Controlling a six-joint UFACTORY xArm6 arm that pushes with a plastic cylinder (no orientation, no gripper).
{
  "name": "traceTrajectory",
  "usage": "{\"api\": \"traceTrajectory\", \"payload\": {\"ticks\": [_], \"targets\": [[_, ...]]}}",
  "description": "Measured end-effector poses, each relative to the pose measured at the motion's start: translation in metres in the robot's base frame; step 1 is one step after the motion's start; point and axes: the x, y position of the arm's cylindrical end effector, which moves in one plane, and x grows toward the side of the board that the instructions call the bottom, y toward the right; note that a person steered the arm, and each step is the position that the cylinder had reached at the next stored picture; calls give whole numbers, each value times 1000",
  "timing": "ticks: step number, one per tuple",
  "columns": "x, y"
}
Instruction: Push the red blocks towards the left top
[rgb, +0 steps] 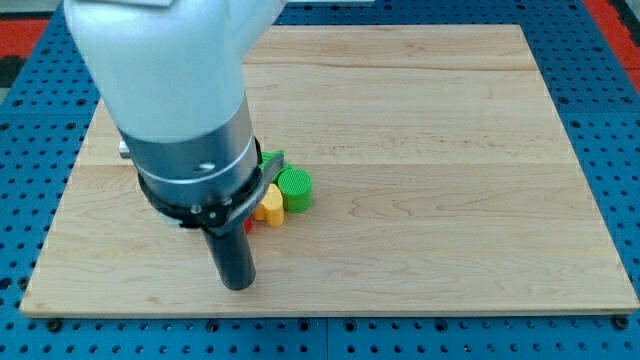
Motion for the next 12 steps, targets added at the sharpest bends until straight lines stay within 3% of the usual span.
{"api": "traceTrajectory", "payload": {"ticks": [12], "targets": [[-181,-39]]}}
